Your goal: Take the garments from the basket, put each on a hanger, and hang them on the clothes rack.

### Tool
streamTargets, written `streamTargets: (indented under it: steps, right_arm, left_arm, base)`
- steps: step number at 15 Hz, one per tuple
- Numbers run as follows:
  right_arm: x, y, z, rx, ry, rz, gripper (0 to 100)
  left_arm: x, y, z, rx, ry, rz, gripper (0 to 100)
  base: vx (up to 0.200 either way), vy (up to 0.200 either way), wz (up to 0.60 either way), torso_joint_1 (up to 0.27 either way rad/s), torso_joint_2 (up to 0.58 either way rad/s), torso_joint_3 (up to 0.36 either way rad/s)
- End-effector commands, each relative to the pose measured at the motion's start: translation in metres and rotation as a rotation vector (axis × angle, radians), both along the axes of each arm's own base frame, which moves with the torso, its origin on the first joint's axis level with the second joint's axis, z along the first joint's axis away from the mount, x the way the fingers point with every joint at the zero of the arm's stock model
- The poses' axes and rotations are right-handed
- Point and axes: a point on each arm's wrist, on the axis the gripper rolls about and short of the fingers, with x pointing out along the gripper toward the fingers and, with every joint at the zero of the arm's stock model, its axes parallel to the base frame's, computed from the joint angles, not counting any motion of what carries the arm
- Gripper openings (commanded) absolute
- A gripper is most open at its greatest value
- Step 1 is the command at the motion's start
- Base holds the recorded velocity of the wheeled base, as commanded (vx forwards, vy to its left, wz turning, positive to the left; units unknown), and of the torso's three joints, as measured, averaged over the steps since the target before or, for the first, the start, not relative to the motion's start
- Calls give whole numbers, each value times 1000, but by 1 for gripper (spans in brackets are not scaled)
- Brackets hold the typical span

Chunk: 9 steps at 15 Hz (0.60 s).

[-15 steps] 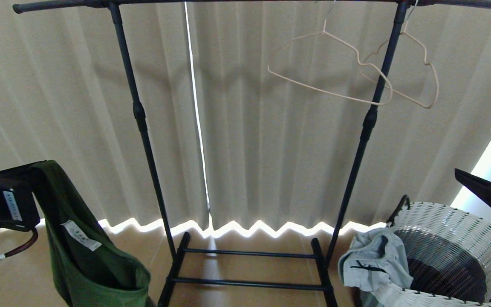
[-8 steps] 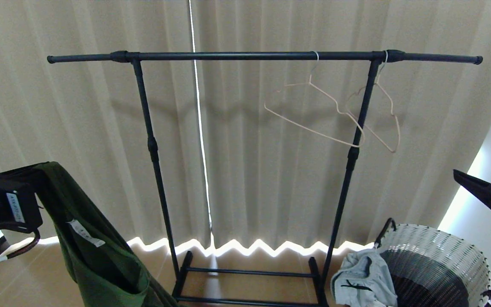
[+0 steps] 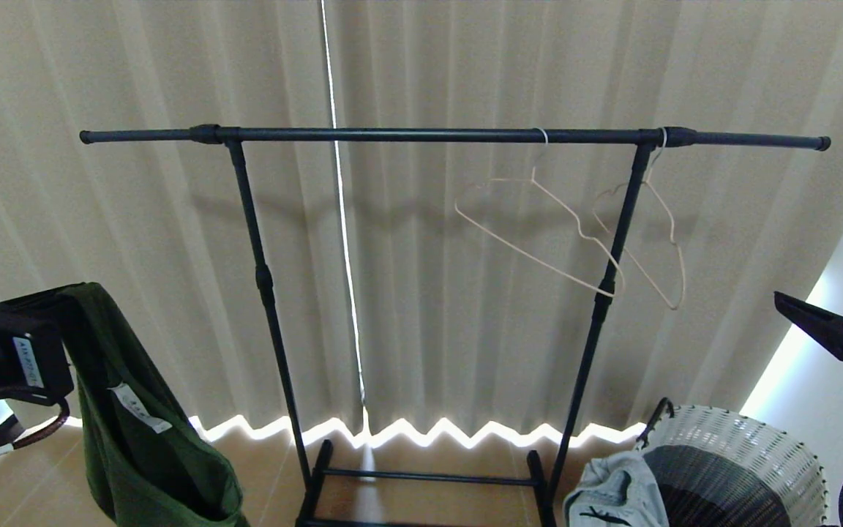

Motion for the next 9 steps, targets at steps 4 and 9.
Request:
streamTargets:
  steps: [4,9]
  right_arm:
    - [7,0,-2,3,19,6,100]
    - [14,-7,-2,4,41,-45,100]
  left_arm:
    - [-4,1,-6,27,10,-3,0]
    - [-6,2,-5,30,4,-4,0]
  base:
    - [0,0,0,179,-377,-195]
    - [0,0,0,9,-17,-10]
